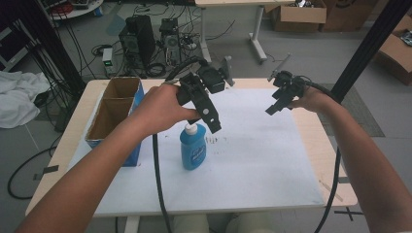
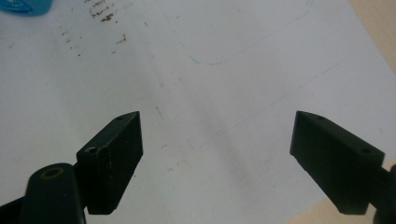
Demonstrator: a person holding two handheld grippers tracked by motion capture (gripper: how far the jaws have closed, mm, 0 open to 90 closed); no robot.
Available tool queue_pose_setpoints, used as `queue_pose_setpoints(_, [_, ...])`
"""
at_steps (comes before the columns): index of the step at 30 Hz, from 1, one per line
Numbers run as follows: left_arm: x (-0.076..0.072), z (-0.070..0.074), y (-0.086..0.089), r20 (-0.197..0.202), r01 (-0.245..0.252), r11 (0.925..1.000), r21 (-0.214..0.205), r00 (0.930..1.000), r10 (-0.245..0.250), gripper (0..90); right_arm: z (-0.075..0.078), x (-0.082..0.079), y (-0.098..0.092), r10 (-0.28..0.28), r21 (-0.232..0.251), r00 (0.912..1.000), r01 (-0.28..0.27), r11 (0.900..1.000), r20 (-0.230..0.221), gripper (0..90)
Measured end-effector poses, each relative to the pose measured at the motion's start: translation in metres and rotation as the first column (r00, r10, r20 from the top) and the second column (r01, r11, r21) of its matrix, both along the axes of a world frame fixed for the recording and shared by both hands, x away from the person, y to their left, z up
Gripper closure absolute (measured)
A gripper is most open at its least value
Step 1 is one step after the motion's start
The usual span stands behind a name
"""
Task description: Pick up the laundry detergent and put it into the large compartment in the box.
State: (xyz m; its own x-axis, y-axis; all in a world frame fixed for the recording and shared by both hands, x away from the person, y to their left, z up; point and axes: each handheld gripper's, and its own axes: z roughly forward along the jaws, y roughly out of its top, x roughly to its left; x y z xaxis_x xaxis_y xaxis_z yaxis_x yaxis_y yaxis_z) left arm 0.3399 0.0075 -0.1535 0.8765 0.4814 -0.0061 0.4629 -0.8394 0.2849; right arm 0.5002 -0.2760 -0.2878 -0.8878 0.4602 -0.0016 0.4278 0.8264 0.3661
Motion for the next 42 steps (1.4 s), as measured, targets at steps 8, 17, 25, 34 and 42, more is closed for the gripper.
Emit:
queue_pose_setpoints(8, [0.003,0.008,0.010,0.029,-0.167,0.9860,0.007,0.9856,0.167,19.7,0.002,-0.001,0.000,0.003,0.011,0.9999,-0.003,0.9999,0.011,17.0])
queue_pose_setpoints(17, [0.009,0.003,0.012,0.017,-0.310,0.9503,0.032,0.9508,0.309,19.8,0.004,-0.003,0.001,0.022,0.015,0.9994,-0.022,0.9996,0.025,17.4])
queue_pose_setpoints(25, [0.019,-0.007,0.012,-0.009,-0.315,0.9479,0.048,0.9488,0.316,19.6,0.004,-0.003,0.002,0.023,0.018,0.9993,-0.024,0.9996,0.028,17.1])
queue_pose_setpoints(34, [0.029,-0.019,0.020,-0.036,-0.310,0.9498,0.041,0.9495,0.312,19.3,0.004,-0.003,0.003,0.027,0.018,0.9991,-0.028,0.9995,0.031,17.0])
queue_pose_setpoints(42, [0.037,-0.027,0.024,-0.053,-0.307,0.9508,0.037,0.9495,0.309,19.3,0.004,-0.004,0.005,0.038,0.016,0.9988,-0.038,0.9991,0.030,17.1])
